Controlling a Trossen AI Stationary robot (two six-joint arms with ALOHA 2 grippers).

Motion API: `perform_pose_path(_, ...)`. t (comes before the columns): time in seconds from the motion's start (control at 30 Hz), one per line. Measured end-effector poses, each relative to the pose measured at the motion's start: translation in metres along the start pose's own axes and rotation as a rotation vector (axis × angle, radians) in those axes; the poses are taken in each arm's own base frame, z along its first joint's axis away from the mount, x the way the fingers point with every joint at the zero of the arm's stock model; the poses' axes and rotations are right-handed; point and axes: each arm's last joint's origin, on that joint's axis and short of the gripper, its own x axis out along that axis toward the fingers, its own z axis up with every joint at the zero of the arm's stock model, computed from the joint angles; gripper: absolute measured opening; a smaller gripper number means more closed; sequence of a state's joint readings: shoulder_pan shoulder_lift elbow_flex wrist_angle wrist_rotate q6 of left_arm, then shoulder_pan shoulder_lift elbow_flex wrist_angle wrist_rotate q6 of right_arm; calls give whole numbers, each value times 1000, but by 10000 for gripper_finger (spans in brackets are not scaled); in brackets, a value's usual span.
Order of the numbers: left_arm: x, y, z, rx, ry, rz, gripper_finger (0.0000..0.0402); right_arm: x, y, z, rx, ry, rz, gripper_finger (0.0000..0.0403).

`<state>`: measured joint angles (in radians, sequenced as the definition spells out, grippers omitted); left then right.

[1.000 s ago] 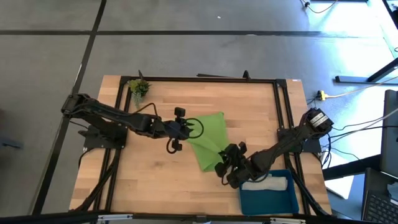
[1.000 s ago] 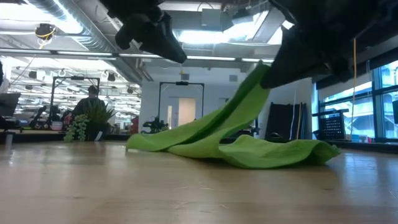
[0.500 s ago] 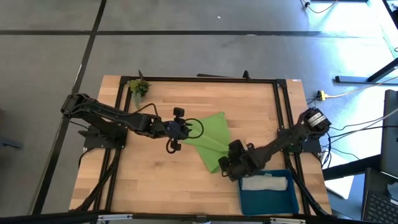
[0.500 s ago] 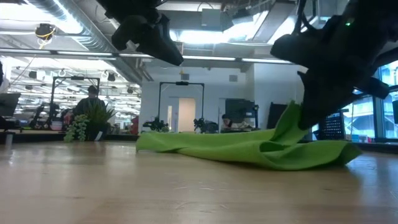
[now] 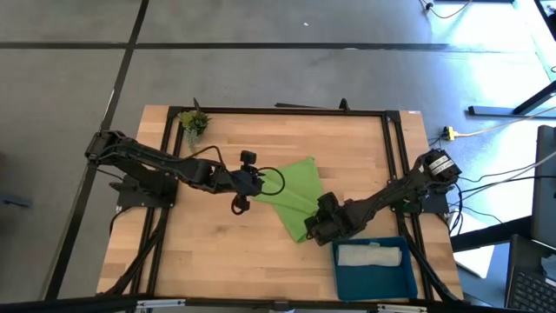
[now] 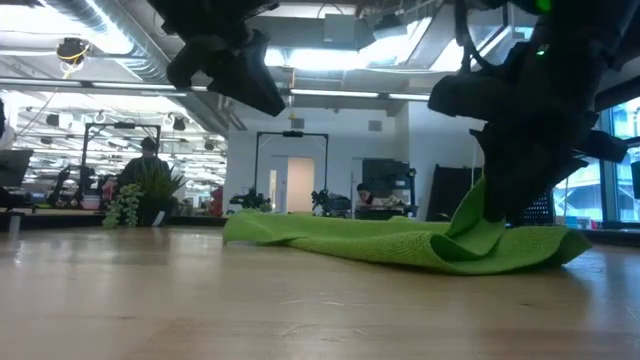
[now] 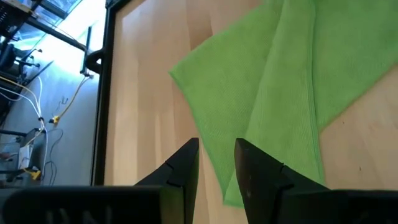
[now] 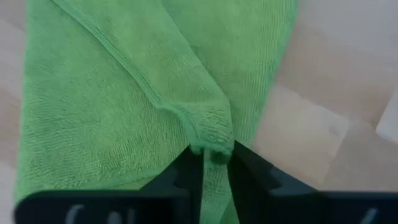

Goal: Roll microfiber towels into tight, uniform cylinder then place into a basket
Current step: Fold the green towel

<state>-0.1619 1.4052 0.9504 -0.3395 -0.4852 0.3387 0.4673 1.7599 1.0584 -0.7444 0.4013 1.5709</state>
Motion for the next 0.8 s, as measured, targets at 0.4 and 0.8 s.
perform_pose_path(0.4, 0, -2, -6, 6, 54, -18, 92, -9, -3, 23, 54, 41, -33, 144)
perform_pose_path(0.8, 21, 1, -16, -122, 90, -138, 92, -25, 45, 35, -72, -158, 329, 146)
